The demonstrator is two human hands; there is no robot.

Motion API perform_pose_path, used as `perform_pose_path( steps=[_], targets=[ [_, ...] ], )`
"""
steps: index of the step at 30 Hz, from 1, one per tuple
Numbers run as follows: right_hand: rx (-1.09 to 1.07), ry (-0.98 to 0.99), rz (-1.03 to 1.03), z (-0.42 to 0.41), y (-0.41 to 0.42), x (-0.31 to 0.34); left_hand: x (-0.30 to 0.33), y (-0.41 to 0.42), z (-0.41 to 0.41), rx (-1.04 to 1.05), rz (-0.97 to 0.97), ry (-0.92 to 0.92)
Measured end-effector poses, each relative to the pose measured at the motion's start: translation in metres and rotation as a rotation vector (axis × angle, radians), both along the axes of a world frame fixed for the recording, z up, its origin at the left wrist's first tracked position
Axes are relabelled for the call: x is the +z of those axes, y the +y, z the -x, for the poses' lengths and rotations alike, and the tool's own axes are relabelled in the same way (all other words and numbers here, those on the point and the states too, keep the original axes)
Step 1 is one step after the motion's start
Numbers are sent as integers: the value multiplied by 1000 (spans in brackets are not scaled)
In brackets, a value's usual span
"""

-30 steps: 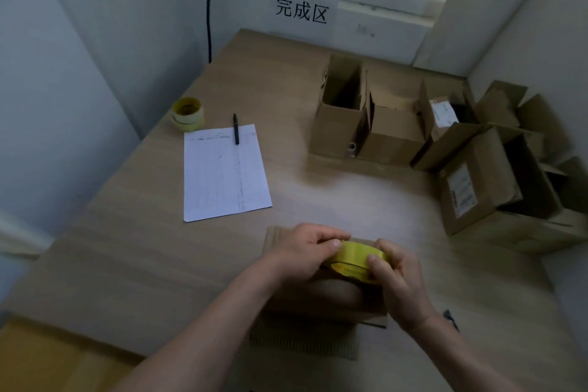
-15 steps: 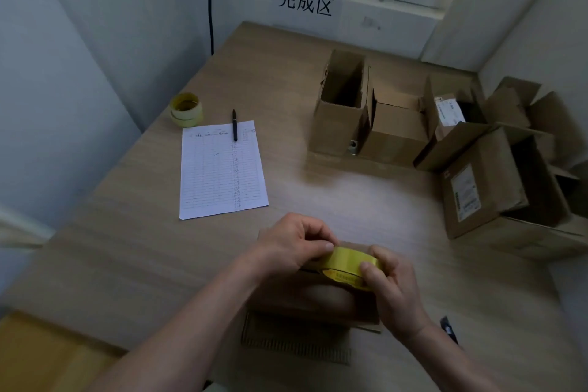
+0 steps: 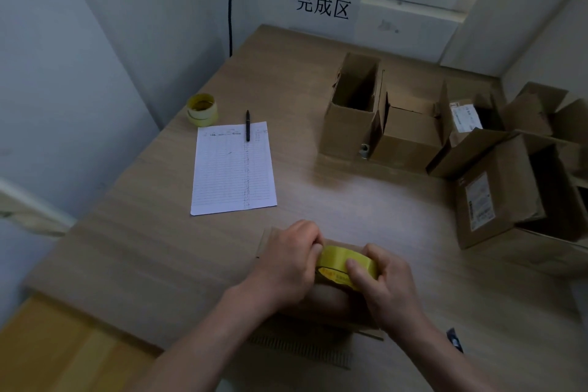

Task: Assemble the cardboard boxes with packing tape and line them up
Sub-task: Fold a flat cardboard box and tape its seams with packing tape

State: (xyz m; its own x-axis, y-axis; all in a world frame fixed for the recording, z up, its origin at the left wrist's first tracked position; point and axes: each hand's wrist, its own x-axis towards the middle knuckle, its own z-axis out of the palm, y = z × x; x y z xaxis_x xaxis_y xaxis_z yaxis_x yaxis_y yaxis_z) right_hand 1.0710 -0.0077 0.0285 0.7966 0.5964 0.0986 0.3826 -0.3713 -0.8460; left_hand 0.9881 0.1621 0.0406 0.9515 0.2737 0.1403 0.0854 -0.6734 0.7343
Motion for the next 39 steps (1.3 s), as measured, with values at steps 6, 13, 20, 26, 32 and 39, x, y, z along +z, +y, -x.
perform_pose_path(
  steps=[6, 13, 20, 26, 32, 39],
  targets=[
    [11, 43, 17, -2, 5, 2, 11, 22, -2, -3, 487, 300],
    [12, 44, 23, -3, 6, 2, 10, 24, -4, 11, 651, 247],
    [21, 60, 8, -2, 8, 6, 2, 23, -3, 20, 571, 182],
    [9, 69, 5, -3, 6, 3, 1, 16, 0, 29, 336, 57],
    [10, 36, 43, -3, 12, 3, 7, 31, 7, 78, 636, 208],
    [46, -24, 105, 5, 22, -7, -1, 40, 22, 244, 801, 180]
  ],
)
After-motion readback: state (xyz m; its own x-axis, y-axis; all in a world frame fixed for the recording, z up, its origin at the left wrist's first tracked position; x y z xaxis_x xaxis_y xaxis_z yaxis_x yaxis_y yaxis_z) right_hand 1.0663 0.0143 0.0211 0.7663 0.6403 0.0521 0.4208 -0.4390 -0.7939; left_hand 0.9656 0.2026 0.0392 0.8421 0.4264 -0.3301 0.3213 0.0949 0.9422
